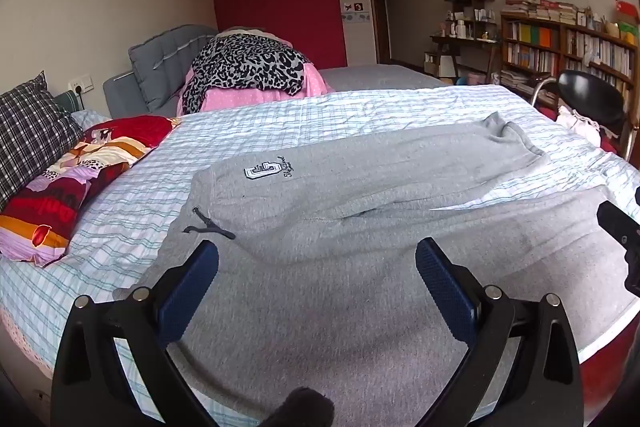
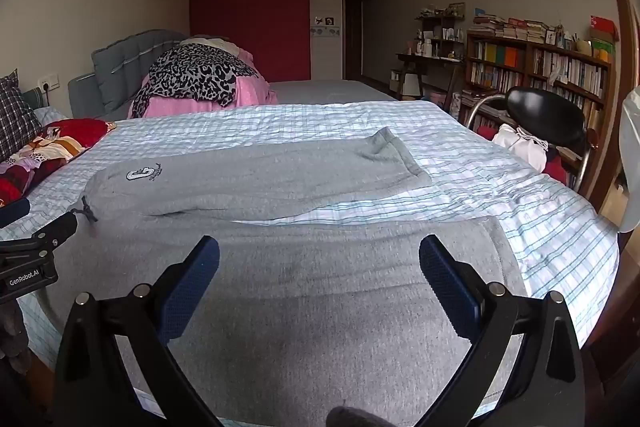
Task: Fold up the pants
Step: 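Move both grippers, open, toward the grey sweatpants on the bed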
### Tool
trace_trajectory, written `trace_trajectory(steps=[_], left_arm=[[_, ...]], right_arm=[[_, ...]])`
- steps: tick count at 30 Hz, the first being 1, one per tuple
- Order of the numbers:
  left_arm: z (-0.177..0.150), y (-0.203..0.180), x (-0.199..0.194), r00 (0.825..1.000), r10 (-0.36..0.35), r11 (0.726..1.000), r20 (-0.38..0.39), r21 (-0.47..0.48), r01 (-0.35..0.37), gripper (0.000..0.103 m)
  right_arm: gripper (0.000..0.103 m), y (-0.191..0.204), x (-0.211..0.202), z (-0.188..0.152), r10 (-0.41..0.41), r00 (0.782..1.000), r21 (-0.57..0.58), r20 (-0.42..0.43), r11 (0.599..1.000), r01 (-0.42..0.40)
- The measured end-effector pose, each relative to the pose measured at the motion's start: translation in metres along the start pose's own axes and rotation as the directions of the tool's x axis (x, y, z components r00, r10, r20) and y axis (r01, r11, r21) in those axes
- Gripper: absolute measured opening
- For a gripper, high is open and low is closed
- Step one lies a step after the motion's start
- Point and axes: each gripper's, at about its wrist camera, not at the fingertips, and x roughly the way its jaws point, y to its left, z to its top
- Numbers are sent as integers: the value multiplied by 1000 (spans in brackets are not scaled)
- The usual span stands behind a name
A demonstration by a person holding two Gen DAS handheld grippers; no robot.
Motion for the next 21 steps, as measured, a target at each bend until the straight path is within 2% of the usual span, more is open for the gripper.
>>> trace_trajectory(steps=[9,11,21], left_arm=[[-3,2,-2,1000,-25,1000,-9,11,25,98],[-7,-4,6,999,3,1000,-32,15,-2,98],[-10,0,18,998,3,1000,-67,10,-3,98]], right_arm=[[101,4,7,-6,-2,1000,-2,-20,1000,2],[101,3,11,-7,-2,1000,3,-28,1000,2],[101,-3,20,-11,-2,998,15,-56,1000,3]])
